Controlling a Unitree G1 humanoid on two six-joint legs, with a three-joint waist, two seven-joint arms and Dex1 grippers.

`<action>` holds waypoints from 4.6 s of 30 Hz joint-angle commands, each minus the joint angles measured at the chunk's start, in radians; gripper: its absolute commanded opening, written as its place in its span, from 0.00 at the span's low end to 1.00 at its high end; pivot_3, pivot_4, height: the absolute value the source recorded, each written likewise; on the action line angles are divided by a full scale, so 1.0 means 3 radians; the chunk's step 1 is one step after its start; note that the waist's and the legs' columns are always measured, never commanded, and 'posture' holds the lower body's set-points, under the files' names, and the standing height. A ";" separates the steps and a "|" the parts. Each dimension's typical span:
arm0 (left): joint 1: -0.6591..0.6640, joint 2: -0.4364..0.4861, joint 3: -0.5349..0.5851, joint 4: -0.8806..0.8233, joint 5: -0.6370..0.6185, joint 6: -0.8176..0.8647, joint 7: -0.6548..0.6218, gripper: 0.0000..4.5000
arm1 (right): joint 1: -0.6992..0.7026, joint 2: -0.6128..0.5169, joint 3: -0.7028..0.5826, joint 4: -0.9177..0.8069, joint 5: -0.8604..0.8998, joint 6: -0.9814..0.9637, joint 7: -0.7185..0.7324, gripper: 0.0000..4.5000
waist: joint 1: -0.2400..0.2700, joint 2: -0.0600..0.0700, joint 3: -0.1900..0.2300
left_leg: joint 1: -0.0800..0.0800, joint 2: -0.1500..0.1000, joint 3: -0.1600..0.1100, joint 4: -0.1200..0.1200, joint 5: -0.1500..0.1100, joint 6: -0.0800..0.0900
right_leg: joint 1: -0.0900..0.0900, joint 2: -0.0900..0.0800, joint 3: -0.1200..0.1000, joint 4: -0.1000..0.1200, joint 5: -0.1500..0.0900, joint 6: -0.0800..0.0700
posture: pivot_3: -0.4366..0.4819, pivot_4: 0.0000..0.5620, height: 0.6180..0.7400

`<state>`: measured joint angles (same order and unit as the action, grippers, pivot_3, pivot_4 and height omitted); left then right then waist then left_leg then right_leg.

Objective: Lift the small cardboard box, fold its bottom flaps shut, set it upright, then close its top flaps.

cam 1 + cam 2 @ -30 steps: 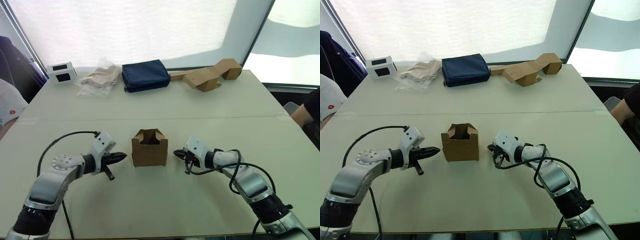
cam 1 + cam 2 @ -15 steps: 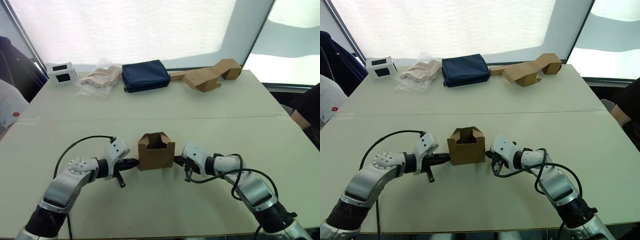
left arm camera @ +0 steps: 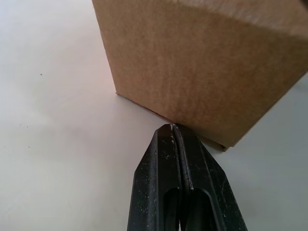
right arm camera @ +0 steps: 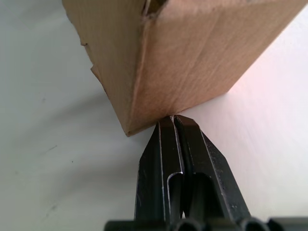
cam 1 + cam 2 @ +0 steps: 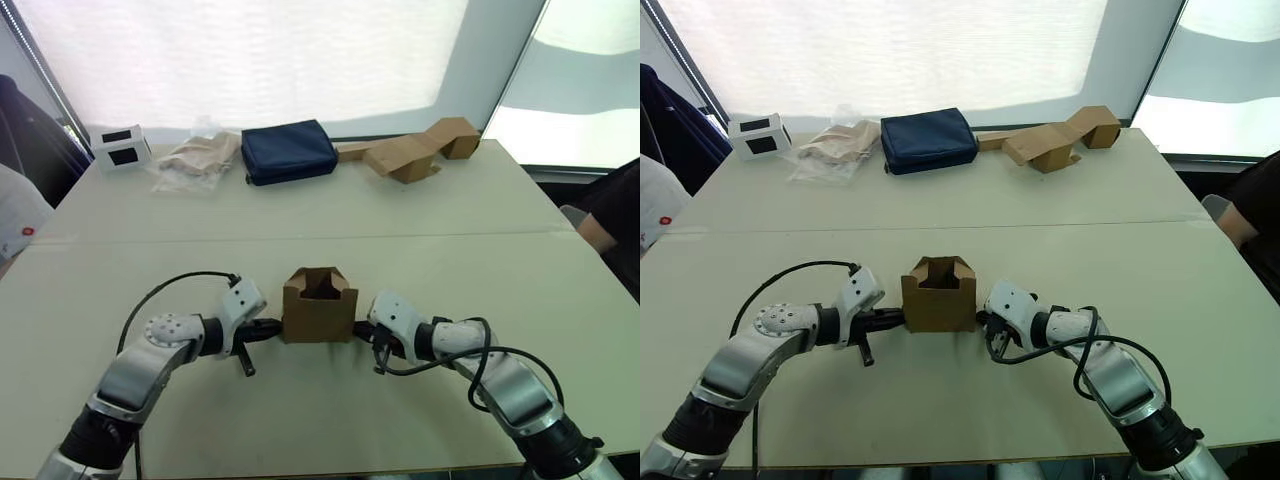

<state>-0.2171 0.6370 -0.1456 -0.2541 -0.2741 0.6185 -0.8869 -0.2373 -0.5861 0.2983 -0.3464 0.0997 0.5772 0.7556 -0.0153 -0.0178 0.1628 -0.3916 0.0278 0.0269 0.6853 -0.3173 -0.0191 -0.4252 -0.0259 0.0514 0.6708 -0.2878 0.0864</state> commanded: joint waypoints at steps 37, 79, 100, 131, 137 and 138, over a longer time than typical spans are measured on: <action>-0.0756 0.0063 0.0206 0.0236 -0.0708 0.0113 -0.0471 0.00 | -0.0943 0.0034 -0.0232 0.0400 0.0636 -0.0109 0.0631 0.00 | -0.0006 0.0000 0.0000 | 0.0002 -0.0001 -0.0002 0.0000 0.0000 0.0000 | 0.0004 0.0001 -0.0003 -0.0001 0.0000 0.0000 | 0.48 0.27 1.00; -0.1935 -0.0537 0.0237 0.3385 -0.0258 -0.0809 -0.1401 0.00 | -0.0573 -0.0062 -0.0892 -0.1436 0.2377 0.1565 -0.0382 0.00 | -0.0004 -0.0002 0.0000 | -0.0005 -0.0006 -0.0002 0.0002 0.0000 0.0000 | 0.0000 0.0001 -0.0007 -0.0004 0.0001 0.0001 | 0.48 0.27 1.00; -0.2133 -0.0936 0.0267 0.3905 0.0048 -0.1134 -0.1481 0.00 | -0.0643 -0.0159 -0.0164 -0.0856 0.1433 0.0771 -0.0222 0.00 | 0.0009 -0.0003 0.0000 | -0.0007 -0.0007 -0.0005 0.0002 0.0000 0.0000 | 0.0000 0.0003 -0.0010 -0.0004 0.0001 0.0001 | 0.48 0.27 1.00; -0.0970 -0.0226 0.0801 0.1256 -0.0645 -0.0161 -0.1024 0.00 | -0.0840 0.0110 -0.0044 -0.0354 0.1199 0.0661 0.0074 0.00 | -0.0023 -0.0001 -0.0001 | -0.0005 0.0001 -0.0006 -0.0002 0.0000 0.0000 | -0.0004 -0.0007 -0.0005 0.0002 0.0001 0.0000 | 0.48 0.27 1.00; -0.0345 0.0031 0.0957 -0.0190 -0.1355 0.0763 -0.0683 0.00 | -0.0859 0.0165 -0.0013 -0.0246 0.1154 0.0590 0.0122 0.00 | 0.0009 -0.0003 -0.0001 | -0.0005 -0.0004 -0.0011 0.0001 0.0000 -0.0001 | 0.0003 -0.0017 -0.0007 -0.0001 0.0001 0.0001 | 0.48 0.27 1.00; -0.0304 0.0020 0.0951 -0.0280 -0.1410 0.0823 -0.0618 0.00 | -0.0860 0.0174 -0.0007 -0.0231 0.1146 0.0580 0.0126 0.00 | 0.0005 -0.0003 -0.0001 | -0.0005 -0.0004 -0.0011 0.0000 0.0000 -0.0001 | 0.0003 -0.0018 -0.0007 -0.0001 0.0001 0.0001 | 0.48 0.27 1.00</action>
<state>-0.3168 0.6397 0.1232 -0.2658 -0.6442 0.8235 -1.1025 -0.4832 -0.5417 0.3012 -0.4061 0.4456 0.7731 0.7882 -0.0138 -0.0187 0.1625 -0.3930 0.0266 0.0237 0.6854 -0.3172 -0.0193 -0.4243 -0.0310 0.0494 0.6702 -0.2876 0.0866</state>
